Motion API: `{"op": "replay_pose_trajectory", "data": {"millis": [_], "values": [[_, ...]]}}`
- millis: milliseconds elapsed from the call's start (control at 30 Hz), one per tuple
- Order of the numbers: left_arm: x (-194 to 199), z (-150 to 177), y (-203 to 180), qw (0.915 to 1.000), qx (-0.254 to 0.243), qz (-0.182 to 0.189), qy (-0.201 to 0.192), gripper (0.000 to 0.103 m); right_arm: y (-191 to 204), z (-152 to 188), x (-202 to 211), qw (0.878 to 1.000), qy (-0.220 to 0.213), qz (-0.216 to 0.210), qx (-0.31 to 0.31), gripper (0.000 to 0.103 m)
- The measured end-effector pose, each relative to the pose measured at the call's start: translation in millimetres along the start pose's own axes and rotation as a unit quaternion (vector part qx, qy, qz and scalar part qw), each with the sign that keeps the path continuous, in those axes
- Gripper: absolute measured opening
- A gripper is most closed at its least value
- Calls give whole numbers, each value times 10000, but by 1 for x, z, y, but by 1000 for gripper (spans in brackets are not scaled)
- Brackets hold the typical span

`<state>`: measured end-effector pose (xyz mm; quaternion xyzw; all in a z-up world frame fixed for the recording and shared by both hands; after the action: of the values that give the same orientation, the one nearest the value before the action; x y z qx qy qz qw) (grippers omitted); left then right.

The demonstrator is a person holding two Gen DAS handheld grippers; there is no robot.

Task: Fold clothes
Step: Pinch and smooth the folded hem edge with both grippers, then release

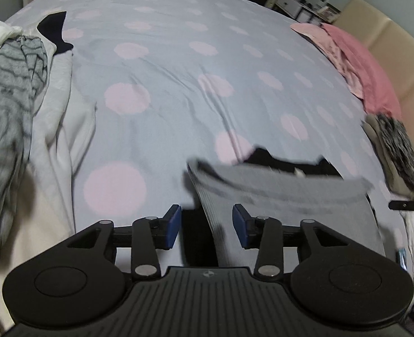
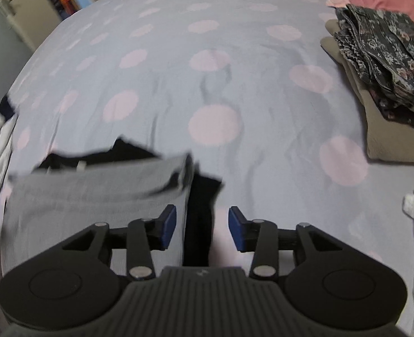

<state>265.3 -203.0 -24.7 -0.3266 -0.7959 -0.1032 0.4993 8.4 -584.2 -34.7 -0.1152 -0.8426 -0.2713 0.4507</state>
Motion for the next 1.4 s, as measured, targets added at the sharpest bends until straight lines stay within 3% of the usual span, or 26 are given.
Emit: {"op": "replay_pose_trajectory", "data": {"millis": [133,300,567,667,800,900,1033,1133,1400], "values": [[17,32,-8,9999,-48,79,49,41,14,42,8,9993,186,-145,293,55],[21,70,-9,9994,289,131,146,43,22,86,12,9994,224,-138,206,59],[2,117,-7,9928,1116,279,335,43,15,131,-1,9967,95,-300,-748,59],[-6,129,-3,9884,1464,314,262,43,11,145,-9,9924,21,-328,-1185,58],[-9,139,-3,9855,1666,305,69,41,17,151,-12,9917,-262,-143,-1248,58],[-10,138,-8,9881,1529,140,15,39,25,151,-16,9942,-321,42,-1028,50],[-8,139,-20,9924,1193,-279,-74,21,31,152,-17,9943,-457,222,-934,31],[-6,140,-24,9921,1221,-261,-148,9,33,150,-16,9933,-561,201,-991,14],[24,126,-27,9925,1192,-212,-175,7,47,140,5,9934,-626,313,-904,9]]}}
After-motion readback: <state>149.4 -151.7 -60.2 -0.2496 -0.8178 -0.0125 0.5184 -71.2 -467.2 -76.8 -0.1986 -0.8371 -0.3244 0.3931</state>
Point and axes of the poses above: each gripper's, at about its wrist camera, not at the fingertips, and x roughly against the way its jaws point, y to its left, z to its underside, the point moved 3 cm from there along -x, roughly the way its jaws point, and after that the axes turned 10 degrees about -z, right-handed, at the moved point
